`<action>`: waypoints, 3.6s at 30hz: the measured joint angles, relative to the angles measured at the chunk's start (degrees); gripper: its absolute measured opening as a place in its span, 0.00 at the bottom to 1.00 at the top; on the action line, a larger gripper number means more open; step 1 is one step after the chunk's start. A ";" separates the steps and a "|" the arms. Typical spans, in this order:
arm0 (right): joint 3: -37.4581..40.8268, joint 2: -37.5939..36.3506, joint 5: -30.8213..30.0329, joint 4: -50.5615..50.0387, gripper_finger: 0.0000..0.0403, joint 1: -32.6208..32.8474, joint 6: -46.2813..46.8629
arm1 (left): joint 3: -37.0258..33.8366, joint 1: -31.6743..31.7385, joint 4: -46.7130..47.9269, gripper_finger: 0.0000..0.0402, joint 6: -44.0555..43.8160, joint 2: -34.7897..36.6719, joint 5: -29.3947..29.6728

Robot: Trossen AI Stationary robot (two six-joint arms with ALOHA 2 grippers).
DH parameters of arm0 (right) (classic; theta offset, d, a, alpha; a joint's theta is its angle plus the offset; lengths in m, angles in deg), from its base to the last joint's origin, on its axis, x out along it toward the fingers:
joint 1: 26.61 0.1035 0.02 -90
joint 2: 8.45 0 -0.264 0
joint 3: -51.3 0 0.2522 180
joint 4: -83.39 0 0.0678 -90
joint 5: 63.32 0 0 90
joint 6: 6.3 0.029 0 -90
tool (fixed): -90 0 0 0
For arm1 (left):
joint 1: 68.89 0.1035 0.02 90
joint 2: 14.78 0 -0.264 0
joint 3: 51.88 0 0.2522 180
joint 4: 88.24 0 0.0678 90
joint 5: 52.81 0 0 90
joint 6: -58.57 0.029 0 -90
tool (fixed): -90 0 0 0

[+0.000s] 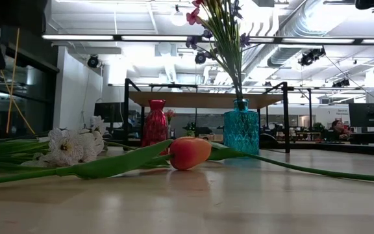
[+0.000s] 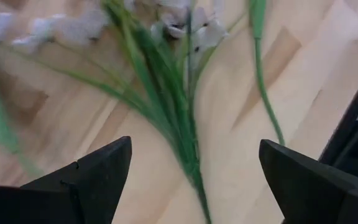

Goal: Pick and place flowers into a vace then onto a shelf
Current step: Put the white flowers into the blue vase

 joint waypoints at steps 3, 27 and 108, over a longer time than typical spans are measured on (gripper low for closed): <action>0.00 0.00 0.24 0.34 0.51 0.00 0.00 | 0.00 0.00 -1.66 0.96 -0.08 -2.82 -0.15; -0.02 0.00 -1.04 2.94 0.51 3.26 1.56 | 0.13 -0.02 -4.69 0.96 -7.91 -15.62 -0.28; -0.02 0.00 -14.18 8.55 0.51 3.28 -2.58 | 51.01 -11.76 41.23 0.10 -17.89 -20.86 30.39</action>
